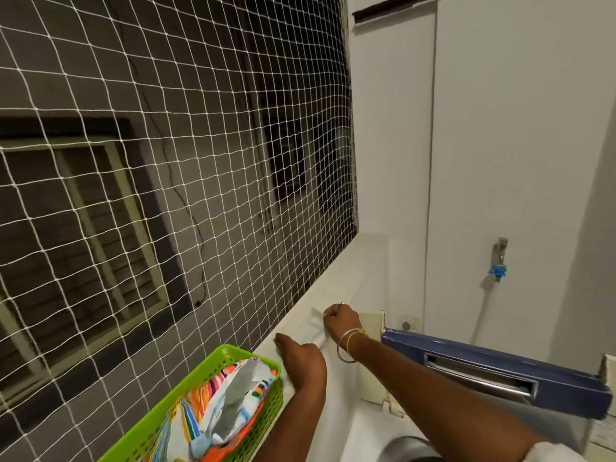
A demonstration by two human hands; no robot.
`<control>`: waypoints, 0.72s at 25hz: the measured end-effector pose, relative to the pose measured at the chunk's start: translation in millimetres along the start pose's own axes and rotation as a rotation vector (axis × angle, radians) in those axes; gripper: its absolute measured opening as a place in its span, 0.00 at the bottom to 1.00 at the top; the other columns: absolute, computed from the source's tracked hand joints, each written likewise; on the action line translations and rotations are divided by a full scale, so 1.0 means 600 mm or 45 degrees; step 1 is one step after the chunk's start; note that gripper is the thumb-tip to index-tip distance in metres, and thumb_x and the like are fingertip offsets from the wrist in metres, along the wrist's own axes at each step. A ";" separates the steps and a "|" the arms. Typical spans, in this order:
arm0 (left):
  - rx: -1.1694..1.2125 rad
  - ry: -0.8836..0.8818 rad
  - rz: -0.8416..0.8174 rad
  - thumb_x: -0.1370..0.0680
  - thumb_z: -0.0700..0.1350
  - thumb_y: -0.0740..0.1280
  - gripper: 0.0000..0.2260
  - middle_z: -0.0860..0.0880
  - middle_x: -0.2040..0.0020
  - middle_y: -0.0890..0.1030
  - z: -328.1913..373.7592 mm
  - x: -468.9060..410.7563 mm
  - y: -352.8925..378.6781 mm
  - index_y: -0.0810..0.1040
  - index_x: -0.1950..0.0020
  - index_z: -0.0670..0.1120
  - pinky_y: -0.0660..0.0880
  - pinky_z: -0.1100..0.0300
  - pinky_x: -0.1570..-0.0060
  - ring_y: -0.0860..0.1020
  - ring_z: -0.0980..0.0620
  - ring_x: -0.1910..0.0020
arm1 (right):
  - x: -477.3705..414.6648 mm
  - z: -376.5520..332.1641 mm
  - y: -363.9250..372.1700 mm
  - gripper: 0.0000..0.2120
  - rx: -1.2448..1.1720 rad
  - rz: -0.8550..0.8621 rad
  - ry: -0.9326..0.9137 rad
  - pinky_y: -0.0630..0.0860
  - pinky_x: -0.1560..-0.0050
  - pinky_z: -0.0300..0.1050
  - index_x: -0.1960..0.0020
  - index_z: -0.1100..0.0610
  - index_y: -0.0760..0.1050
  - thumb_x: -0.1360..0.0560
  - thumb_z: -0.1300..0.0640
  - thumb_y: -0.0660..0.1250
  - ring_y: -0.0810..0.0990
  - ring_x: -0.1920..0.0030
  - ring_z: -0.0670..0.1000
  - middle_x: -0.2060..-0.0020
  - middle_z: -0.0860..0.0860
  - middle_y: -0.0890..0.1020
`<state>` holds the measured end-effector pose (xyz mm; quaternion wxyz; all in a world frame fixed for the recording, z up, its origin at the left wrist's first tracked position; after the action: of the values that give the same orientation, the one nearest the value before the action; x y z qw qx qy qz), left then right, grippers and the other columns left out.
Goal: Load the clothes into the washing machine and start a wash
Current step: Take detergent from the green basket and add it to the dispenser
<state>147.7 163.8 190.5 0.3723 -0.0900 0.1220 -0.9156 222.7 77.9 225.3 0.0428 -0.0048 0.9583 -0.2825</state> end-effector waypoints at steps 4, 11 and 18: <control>0.120 0.135 0.013 0.20 0.36 0.55 0.27 0.40 0.25 0.67 0.009 0.027 0.003 0.57 0.20 0.45 0.69 0.46 0.31 0.70 0.39 0.29 | 0.028 0.005 -0.041 0.08 -0.117 0.149 -0.063 0.74 0.50 0.39 0.51 0.57 0.81 0.26 0.60 0.64 0.81 0.51 0.53 0.53 0.52 0.83; 0.229 0.387 -0.033 0.18 0.36 0.59 0.23 0.42 0.28 0.73 -0.012 0.094 0.010 0.66 0.23 0.45 0.70 0.50 0.32 0.73 0.41 0.31 | 0.117 0.068 -0.089 0.03 -0.316 0.330 0.002 0.71 0.58 0.37 0.50 0.56 0.75 0.22 0.59 0.64 0.78 0.56 0.50 0.57 0.49 0.80; 0.199 0.479 -0.107 0.19 0.37 0.63 0.18 0.44 0.31 0.76 -0.078 0.135 0.001 0.73 0.28 0.42 0.68 0.62 0.37 0.76 0.46 0.33 | 0.218 0.154 -0.063 0.01 -0.456 0.511 0.117 0.76 0.56 0.38 0.52 0.53 0.75 0.22 0.57 0.65 0.80 0.57 0.50 0.59 0.50 0.81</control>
<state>78.8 113.6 151.6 0.3104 0.1065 0.1142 -0.9377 99.5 -8.1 157.7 0.0529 0.1904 0.9757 -0.0944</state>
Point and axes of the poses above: each hand's wrist, its own x-axis away from the middle knuckle, its own y-axis out of the palm, z = x × y, the point moved 1 cm from there along -x, towards the middle knuckle
